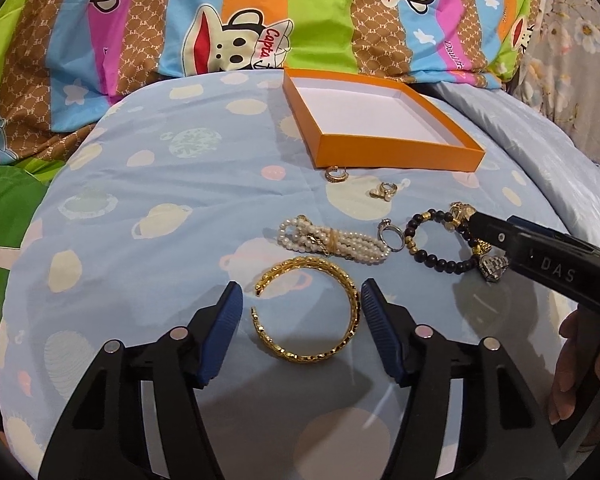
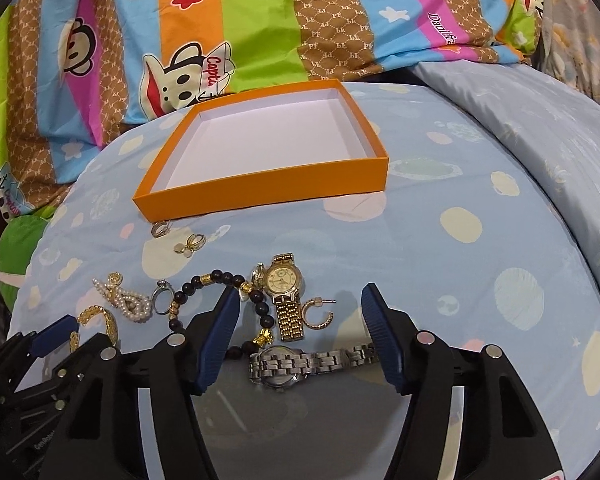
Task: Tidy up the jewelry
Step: 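Move left gripper over the gold twisted bangle while right gripper approaches the gold watch, then close left gripper on the gold bangle while right gripper grasps the gold watch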
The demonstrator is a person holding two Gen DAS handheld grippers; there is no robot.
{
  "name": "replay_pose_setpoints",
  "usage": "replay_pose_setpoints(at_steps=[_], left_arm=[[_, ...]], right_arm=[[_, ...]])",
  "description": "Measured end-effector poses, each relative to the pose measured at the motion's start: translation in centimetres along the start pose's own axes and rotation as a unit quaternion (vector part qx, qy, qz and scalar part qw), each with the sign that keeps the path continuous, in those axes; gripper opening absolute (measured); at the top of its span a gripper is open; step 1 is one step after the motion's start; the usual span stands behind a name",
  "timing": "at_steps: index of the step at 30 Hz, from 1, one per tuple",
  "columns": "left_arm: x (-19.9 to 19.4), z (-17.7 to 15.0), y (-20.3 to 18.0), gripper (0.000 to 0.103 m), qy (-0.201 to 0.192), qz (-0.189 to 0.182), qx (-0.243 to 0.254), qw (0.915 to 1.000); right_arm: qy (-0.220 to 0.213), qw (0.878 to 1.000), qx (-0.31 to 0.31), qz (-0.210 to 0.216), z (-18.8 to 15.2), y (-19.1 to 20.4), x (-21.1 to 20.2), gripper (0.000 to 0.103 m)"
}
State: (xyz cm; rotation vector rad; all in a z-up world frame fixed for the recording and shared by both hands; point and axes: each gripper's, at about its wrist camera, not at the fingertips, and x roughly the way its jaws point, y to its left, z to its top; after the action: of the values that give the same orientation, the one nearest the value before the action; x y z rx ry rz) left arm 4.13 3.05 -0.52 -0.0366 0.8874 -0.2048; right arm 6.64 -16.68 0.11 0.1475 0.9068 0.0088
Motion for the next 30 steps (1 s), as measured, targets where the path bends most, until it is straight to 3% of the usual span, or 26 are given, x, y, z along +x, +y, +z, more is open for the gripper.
replay_pose_setpoints(at_steps=[6, 11, 13, 18, 23, 30], left_arm=[[-0.1, 1.4, 0.8, 0.074, -0.018, -0.001, 0.028, 0.9994], [1.6, 1.9, 0.0, 0.074, 0.008, -0.014, 0.07, 0.9974], [1.9, 1.7, -0.7, 0.072, 0.014, -0.018, 0.085, 0.9961], [2.1, 1.2, -1.7, 0.053, 0.022, -0.014, 0.1, 0.9946], [1.6, 0.8, -1.4, 0.053, 0.02, -0.017, 0.076, 0.9967], [0.9, 0.3, -1.5, 0.053, 0.015, -0.017, 0.062, 0.9978]], right_arm=[[0.005, 1.0, 0.011, 0.01, -0.5, -0.4, -0.3, 0.061], [0.005, 1.0, 0.01, 0.006, -0.3, -0.5, -0.2, 0.061], [0.001, 1.0, 0.013, 0.005, 0.1, -0.7, -0.2, 0.061], [0.0, 1.0, 0.016, 0.01, 0.9, -0.6, 0.1, 0.057], [0.018, 1.0, 0.006, 0.015, 0.6, -0.2, 1.4, 0.044], [0.012, 1.0, 0.002, 0.027, 0.6, -0.2, 1.7, 0.032]])
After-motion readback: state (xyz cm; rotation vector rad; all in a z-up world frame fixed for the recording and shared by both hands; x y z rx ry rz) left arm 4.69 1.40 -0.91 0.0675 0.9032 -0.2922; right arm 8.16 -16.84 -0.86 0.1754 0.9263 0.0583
